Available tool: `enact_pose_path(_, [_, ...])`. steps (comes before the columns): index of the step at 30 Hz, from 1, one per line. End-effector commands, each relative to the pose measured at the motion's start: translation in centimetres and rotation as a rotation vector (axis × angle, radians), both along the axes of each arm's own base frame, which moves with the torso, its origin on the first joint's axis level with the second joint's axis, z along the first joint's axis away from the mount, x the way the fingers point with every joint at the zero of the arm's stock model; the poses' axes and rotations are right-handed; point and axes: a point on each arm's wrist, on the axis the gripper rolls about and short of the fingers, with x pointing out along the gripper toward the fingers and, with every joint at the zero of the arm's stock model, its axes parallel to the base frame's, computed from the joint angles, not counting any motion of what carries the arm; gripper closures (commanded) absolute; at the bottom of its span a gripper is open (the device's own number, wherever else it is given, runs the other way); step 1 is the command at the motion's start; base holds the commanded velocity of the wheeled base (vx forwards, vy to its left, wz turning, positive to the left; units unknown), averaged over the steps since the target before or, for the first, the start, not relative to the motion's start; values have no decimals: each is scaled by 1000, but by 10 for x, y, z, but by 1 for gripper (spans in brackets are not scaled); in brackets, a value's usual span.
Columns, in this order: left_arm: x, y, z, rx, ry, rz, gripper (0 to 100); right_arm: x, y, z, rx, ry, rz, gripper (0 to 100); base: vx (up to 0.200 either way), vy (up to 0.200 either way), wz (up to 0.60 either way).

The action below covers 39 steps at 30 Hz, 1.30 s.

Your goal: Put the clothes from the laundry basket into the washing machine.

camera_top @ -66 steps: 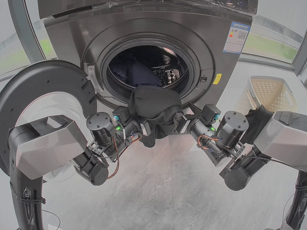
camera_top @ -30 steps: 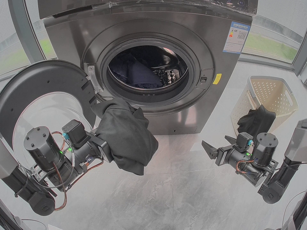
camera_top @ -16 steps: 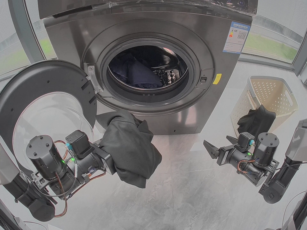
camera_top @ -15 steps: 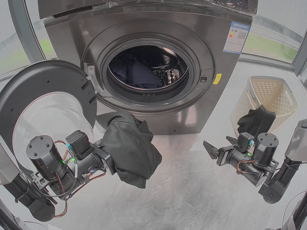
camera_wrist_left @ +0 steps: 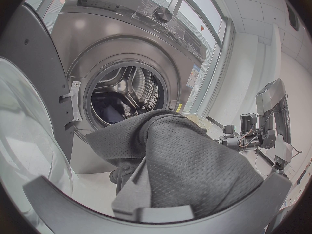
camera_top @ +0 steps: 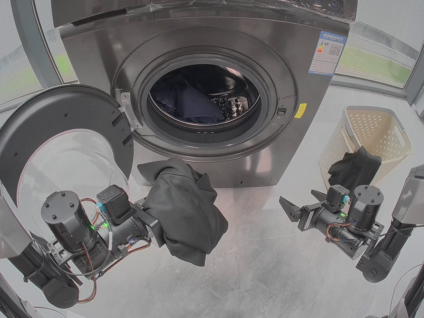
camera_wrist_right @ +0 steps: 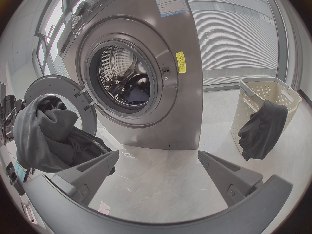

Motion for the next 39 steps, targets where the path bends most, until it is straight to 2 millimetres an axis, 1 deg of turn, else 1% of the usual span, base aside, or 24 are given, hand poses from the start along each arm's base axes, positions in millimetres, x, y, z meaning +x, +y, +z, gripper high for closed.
enact_pose_path(1, [0,0,-1,-1,0,0,100,-1,0,0,0,1,1,0,200,0,0])
enact_pose_path(16, [2,-2,-5,10,15,-2,100,-4,-1,-1,-5,9,6,0,200,0,0])
enact_pose_path(17, [1,-3,-6,11,16,-8,100,-8,0,-2,-9,17,18,0,200,0,0])
enact_pose_path(23, [0,-6,-7,13,22,-17,100,-38,7,-13,-56,94,102,0,0,0,0])
enact_pose_path(31, [2,-9,-8,5,26,-22,100,-48,16,-15,-66,103,153,0,0,0,0])
enact_pose_path(33, [5,-15,-9,6,25,-23,100,-54,23,-14,-67,100,188,0,0,0,0])
enact_pose_path(35, [19,-23,-10,-7,12,-7,100,-60,28,-10,-59,84,221,0,0,0,0])
enact_pose_path(36, [20,-23,-10,-7,14,-5,100,-60,28,-10,-59,84,222,0,0,0,0])
enact_pose_path(38, [41,-36,-16,-4,-7,1,100,-65,29,-10,-63,88,236,0,0,0,0])
enact_pose_path(39, [44,-39,-18,-3,-5,0,100,-65,29,-10,-62,87,236,0,0,0,0])
